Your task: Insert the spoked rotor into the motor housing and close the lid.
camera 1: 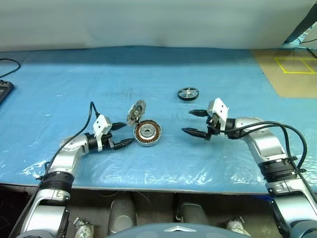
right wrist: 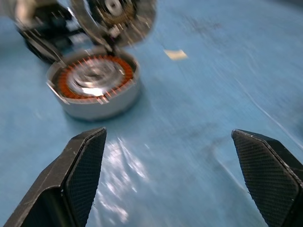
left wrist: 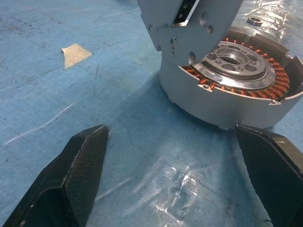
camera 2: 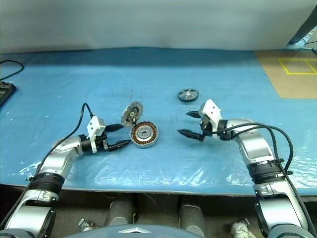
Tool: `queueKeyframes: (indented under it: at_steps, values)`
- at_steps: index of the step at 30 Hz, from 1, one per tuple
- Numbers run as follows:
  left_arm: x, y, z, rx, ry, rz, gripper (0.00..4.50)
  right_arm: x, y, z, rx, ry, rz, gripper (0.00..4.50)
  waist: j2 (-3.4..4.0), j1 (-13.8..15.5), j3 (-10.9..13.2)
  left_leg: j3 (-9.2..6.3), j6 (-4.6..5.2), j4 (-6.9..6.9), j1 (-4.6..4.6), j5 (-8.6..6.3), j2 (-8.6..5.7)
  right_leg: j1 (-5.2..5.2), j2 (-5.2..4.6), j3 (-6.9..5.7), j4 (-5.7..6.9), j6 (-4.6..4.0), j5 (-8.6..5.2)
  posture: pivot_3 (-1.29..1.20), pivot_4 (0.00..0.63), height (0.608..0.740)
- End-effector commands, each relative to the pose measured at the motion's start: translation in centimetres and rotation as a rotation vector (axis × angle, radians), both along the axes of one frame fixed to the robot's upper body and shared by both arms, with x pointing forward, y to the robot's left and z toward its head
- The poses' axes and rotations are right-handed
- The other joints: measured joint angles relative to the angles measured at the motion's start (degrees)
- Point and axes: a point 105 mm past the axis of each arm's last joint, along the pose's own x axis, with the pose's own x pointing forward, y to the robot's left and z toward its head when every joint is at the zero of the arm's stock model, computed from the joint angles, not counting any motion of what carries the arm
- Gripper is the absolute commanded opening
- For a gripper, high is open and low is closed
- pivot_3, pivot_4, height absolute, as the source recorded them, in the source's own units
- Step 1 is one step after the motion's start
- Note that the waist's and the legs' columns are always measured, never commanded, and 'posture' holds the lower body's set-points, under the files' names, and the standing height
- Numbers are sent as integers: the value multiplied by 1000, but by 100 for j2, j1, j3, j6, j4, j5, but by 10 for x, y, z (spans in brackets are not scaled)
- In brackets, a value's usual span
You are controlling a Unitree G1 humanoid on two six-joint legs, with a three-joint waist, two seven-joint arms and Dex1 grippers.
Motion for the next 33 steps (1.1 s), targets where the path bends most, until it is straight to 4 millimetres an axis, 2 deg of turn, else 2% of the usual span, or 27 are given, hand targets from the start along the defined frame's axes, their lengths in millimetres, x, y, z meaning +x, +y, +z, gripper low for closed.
queueKeyframes:
  at_steps: [1,6,10,14,19,27,33]
  values:
    - [0,2,2,12,-15,-13,4500,-8,11,24,43,-97,102,4471,0,13,0,0,1,1,3,0,0,4,0,0,0,-1,-1,0,150,740]
    - [0,9,3,22,-14,-4,4500,-15,34,28,-156,-259,300,4471,0,-8,0,0,5,2,20,-1,2,18,0,-1,0,-3,-2,0,150,740]
    - [1,11,0,33,-9,0,4500,-13,49,14,-462,-456,554,4471,0,-38,0,1,5,4,21,-1,3,19,0,-1,2,-5,-3,0,150,740]
    - [3,8,0,30,-13,3,4500,-9,61,1,-675,-594,799,4471,-1,-95,0,1,7,8,18,-2,3,20,-1,-4,4,-6,-3,0,150,740]
    - [3,5,-1,18,-20,16,4500,1,76,1,-764,-672,936,4471,-2,-131,0,1,18,13,11,-7,2,19,-3,-5,7,-6,-3,0,150,740]
    - [1,6,-3,14,-21,33,4500,19,97,11,-816,-750,965,4471,-2,-136,0,1,29,16,12,-13,7,18,-1,-7,13,-13,-6,0,150,740]
    - [-1,5,-5,7,-21,39,4500,16,109,4,-825,-763,1033,4471,-2,-138,0,1,30,15,11,-14,11,18,0,-12,13,-17,-8,0,150,740]
